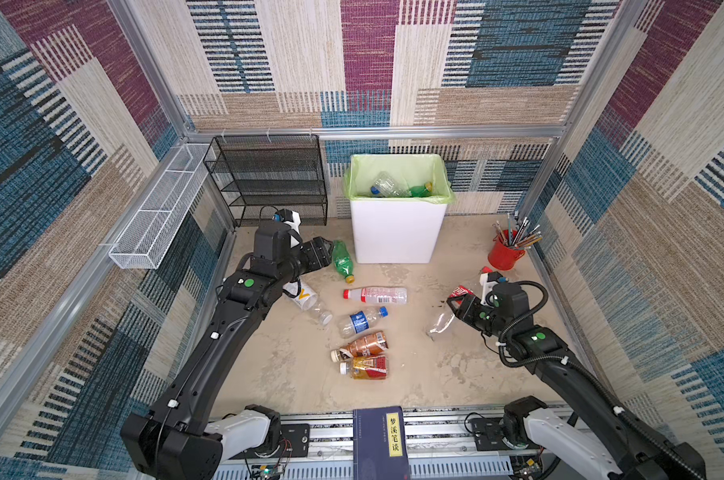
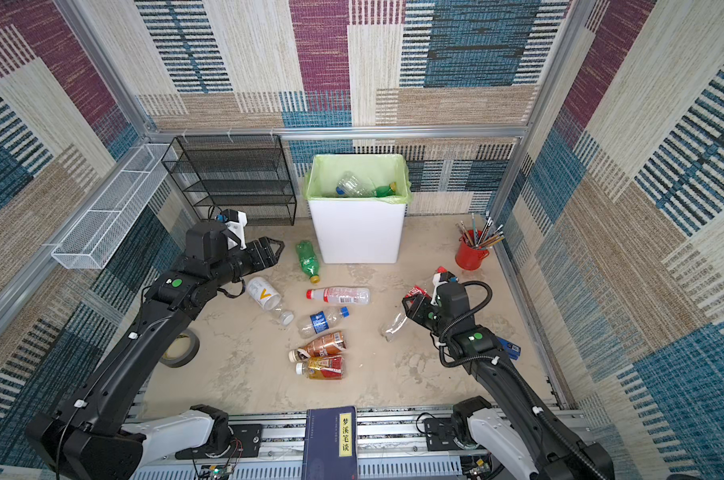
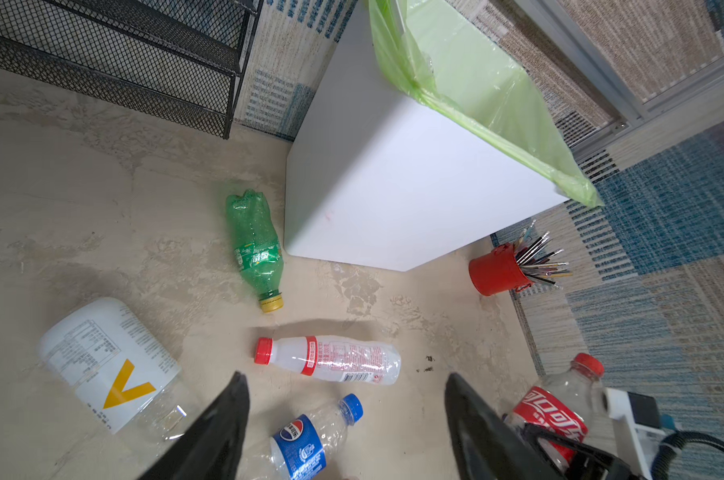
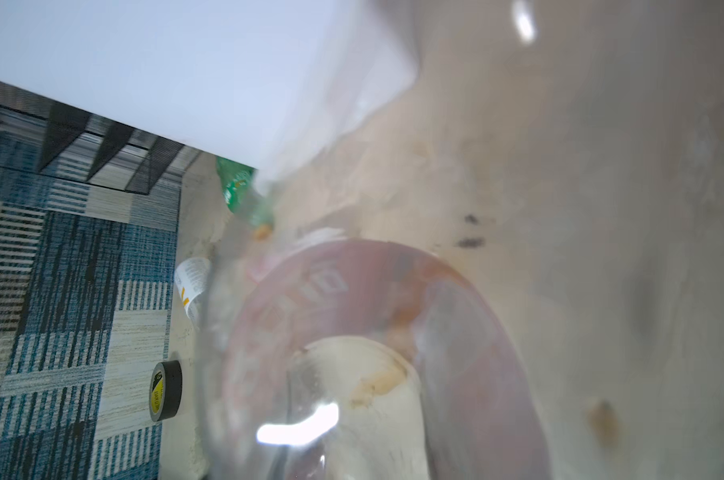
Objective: Throw the plastic bottles in the bin
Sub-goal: 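Lift the Coca-Cola bottle with right gripper and carry toward the bin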
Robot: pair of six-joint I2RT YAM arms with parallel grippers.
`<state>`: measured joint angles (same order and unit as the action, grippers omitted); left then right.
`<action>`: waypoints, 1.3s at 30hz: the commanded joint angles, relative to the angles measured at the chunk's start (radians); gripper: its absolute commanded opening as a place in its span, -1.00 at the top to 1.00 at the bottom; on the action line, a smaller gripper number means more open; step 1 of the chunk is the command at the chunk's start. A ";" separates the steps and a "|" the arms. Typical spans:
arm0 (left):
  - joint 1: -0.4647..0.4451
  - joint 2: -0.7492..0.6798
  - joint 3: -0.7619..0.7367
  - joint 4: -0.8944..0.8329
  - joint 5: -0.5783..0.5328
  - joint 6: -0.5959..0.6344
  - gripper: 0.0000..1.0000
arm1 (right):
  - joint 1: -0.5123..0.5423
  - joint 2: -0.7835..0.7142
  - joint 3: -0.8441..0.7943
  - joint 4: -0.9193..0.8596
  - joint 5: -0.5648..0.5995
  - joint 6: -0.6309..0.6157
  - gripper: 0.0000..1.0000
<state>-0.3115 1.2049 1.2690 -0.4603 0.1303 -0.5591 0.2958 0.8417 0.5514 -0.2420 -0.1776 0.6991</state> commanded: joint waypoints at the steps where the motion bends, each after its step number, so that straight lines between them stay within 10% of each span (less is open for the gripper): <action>1: 0.002 -0.021 -0.031 0.083 -0.012 -0.027 -0.50 | 0.003 -0.078 -0.080 0.347 0.099 -0.171 0.47; 11: 0.003 -0.089 -0.161 0.240 0.004 -0.080 -0.51 | 0.003 -0.116 -0.131 0.729 0.206 -0.339 0.48; 19: 0.003 -0.100 -0.174 0.259 0.000 -0.085 -0.51 | 0.003 0.180 0.220 0.862 0.198 -0.394 0.36; 25: 0.004 -0.109 -0.168 0.275 -0.017 -0.085 -0.52 | 0.003 0.643 0.955 0.725 0.161 -0.404 0.08; 33: 0.008 -0.127 -0.157 0.268 -0.053 -0.071 -0.53 | -0.010 1.347 2.418 -0.023 0.232 -0.322 -0.97; 39: 0.017 -0.113 -0.152 0.289 -0.047 -0.076 -0.54 | -0.041 1.016 1.887 0.301 0.250 -0.377 -0.97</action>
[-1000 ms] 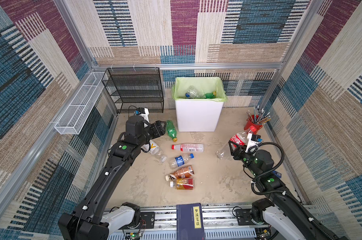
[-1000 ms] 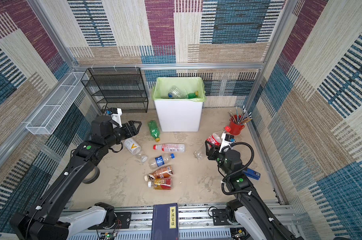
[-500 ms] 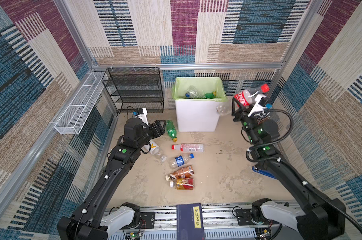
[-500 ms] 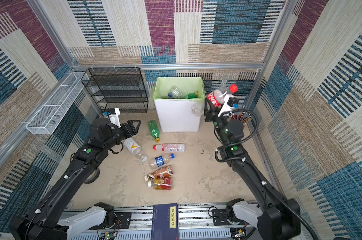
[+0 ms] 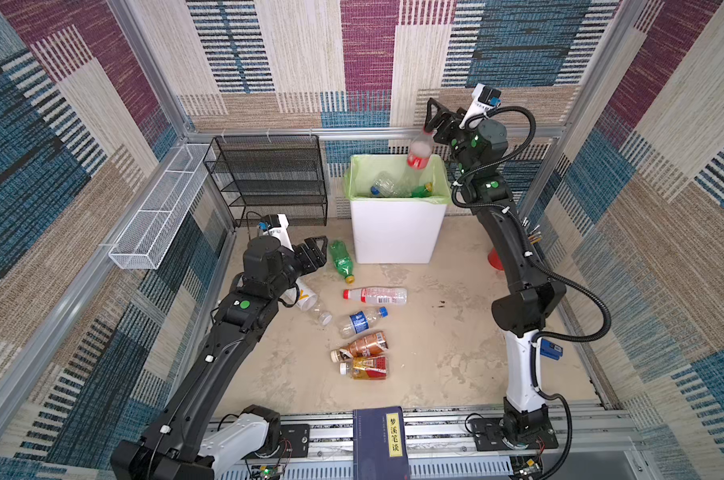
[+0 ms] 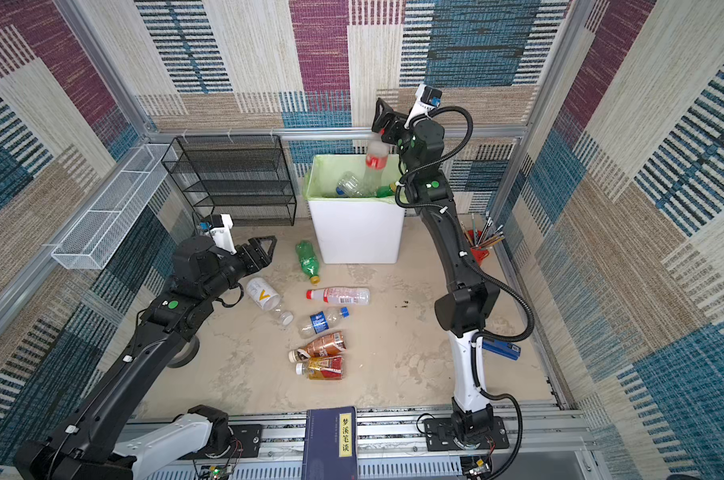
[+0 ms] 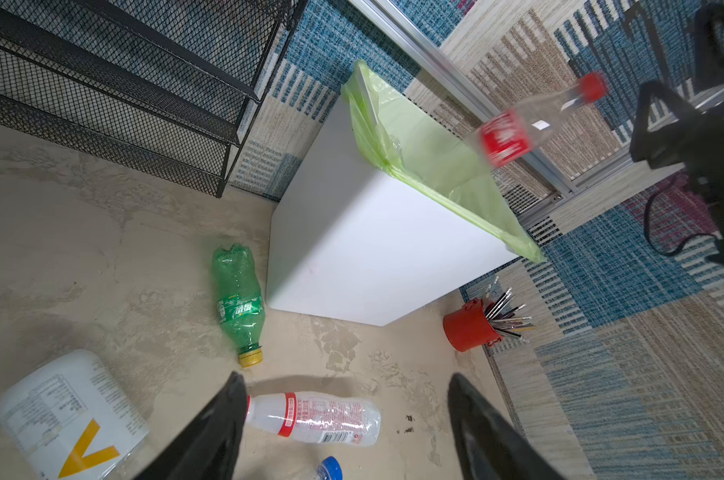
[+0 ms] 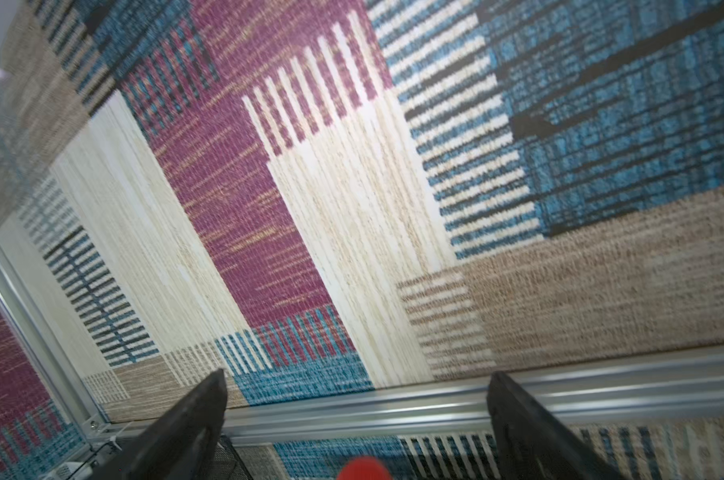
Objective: Throw the plastic bottles in the bin
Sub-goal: 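Lift the Coca-Cola bottle with right gripper and carry toward the bin, then open right gripper over the bin to drop the Coca-Cola bottle, then return right gripper to the bottles while left gripper lowers onto the clear bottle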
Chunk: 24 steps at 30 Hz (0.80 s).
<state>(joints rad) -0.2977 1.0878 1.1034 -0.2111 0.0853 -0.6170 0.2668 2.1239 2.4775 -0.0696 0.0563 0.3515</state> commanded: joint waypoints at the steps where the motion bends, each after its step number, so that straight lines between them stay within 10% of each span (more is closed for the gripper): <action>1: 0.005 0.007 0.013 0.044 -0.002 -0.019 -0.54 | -0.024 -0.260 0.011 0.066 0.010 -0.047 -0.97; 5: 0.006 0.014 0.011 0.049 0.003 -0.022 -0.54 | -0.058 -0.298 0.044 -0.165 -0.020 -0.092 -0.97; 15: 0.008 -0.032 -0.066 0.027 -0.014 -0.058 -0.51 | -0.059 -0.795 -0.962 -0.187 -0.090 0.038 -0.97; 24: 0.007 -0.103 -0.122 -0.085 -0.031 -0.118 -0.44 | 0.026 -0.974 -1.433 -0.311 -0.237 0.116 -0.84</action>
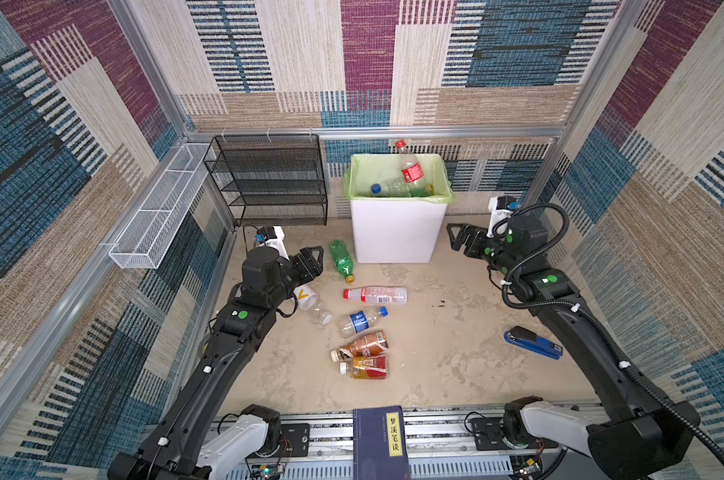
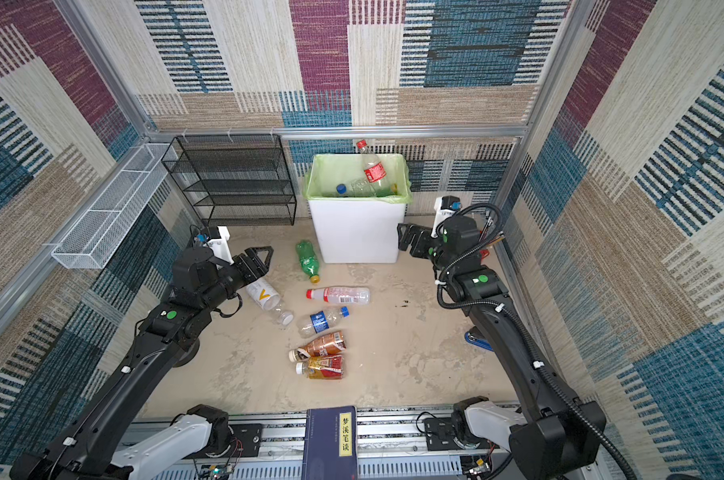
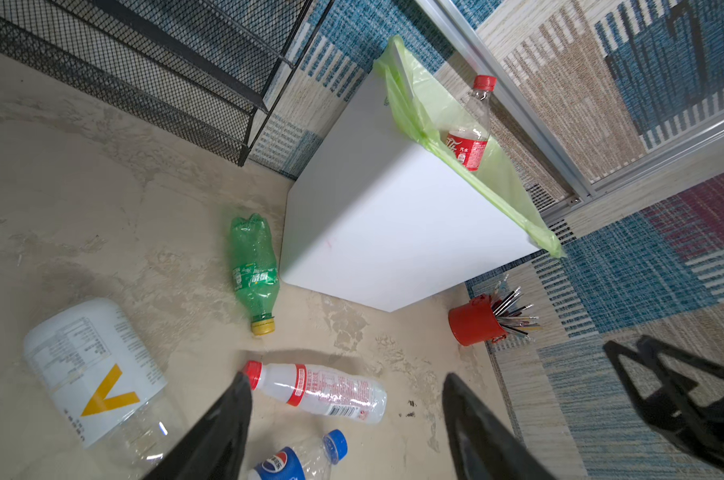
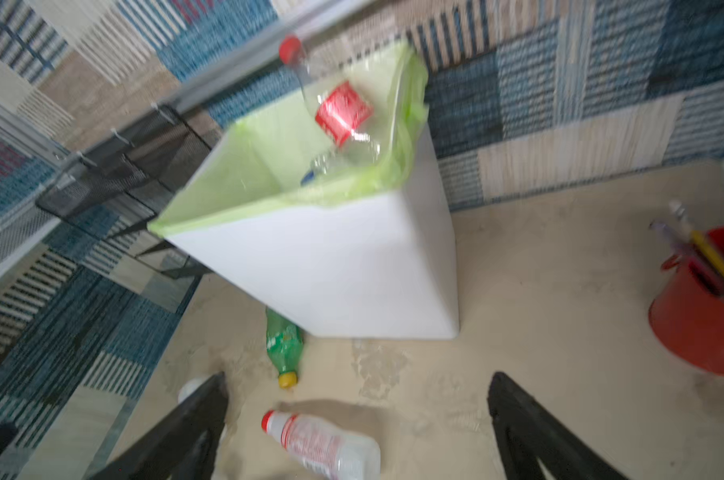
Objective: Throw the plastic bottles in the bin
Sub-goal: 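Return right gripper to the bottles while left gripper lowers onto the clear bottle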
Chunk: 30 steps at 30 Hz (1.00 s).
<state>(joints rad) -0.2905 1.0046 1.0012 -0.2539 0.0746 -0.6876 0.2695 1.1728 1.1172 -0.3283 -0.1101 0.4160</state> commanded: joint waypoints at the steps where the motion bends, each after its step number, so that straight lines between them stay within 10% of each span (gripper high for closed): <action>1: -0.001 -0.033 -0.029 -0.057 -0.024 -0.061 -0.43 | 0.035 -0.035 -0.111 -0.058 -0.085 0.066 -0.79; 16: -0.001 -0.227 -0.142 -0.317 -0.067 -0.213 -0.39 | 0.173 0.022 -0.272 -0.218 -0.233 0.199 -0.43; 30: 0.006 -0.274 -0.181 -0.492 -0.016 -0.231 -0.41 | 0.381 0.158 -0.186 -0.230 -0.127 0.402 -0.45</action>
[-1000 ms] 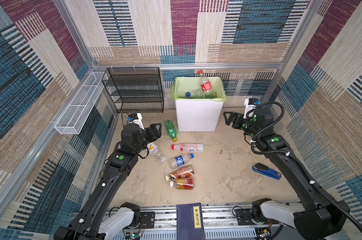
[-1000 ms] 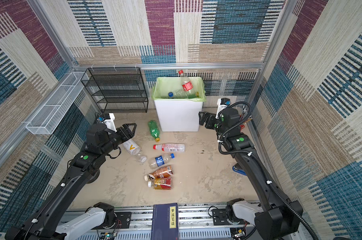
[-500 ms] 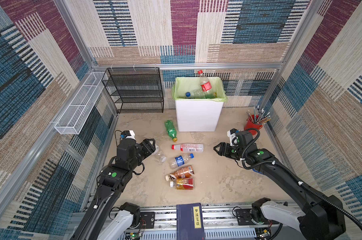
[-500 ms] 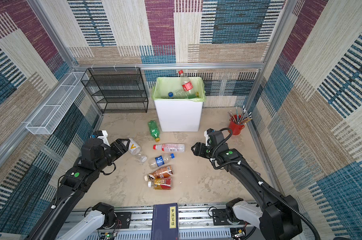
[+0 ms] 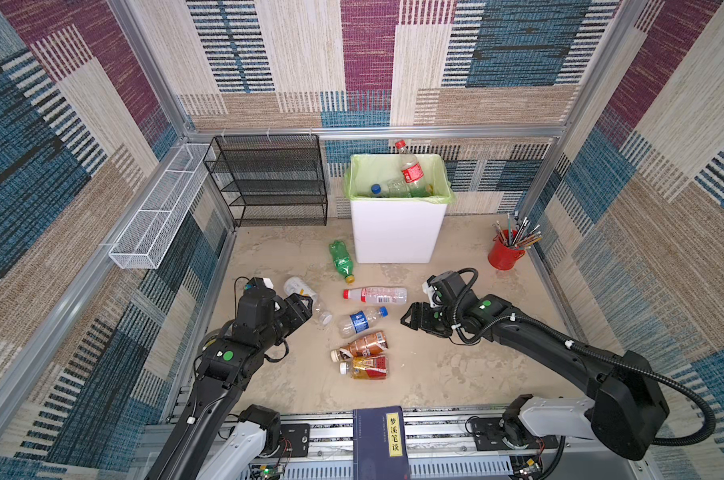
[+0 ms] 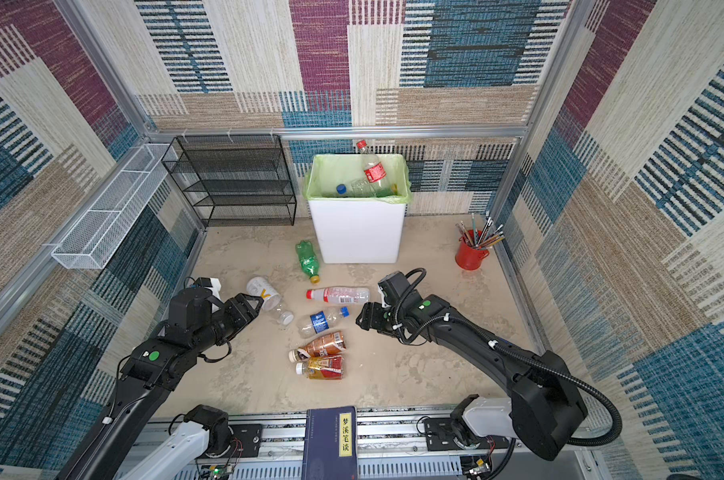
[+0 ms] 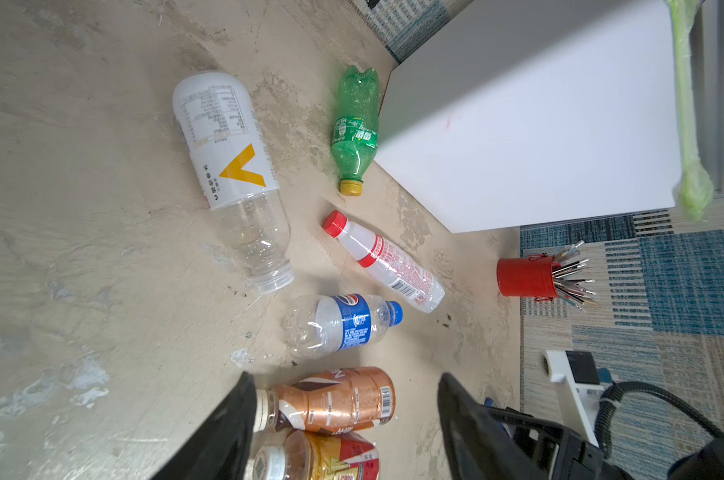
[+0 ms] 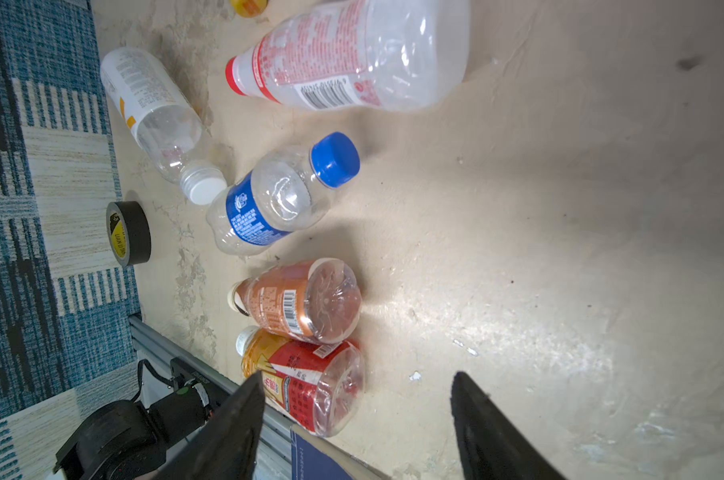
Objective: Throw the plastic bottles in the bin
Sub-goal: 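Return right gripper to the bottles while left gripper lowers onto the clear bottle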
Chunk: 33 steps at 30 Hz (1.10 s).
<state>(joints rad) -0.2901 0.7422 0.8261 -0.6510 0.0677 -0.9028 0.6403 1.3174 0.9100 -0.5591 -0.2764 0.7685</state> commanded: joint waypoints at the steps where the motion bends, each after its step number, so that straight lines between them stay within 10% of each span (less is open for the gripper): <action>1: 0.009 -0.011 -0.005 -0.122 -0.022 -0.019 -0.42 | 0.017 0.019 0.031 -0.003 0.048 0.055 -0.45; 33: 0.193 0.756 0.318 -0.092 -0.047 -0.147 -0.85 | 0.025 -0.231 -0.085 0.008 0.144 -0.125 -0.50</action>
<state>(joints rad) -0.1032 1.4631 1.1271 -0.7738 0.0338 -1.0550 0.6682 1.0977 0.8295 -0.5865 -0.1726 0.6746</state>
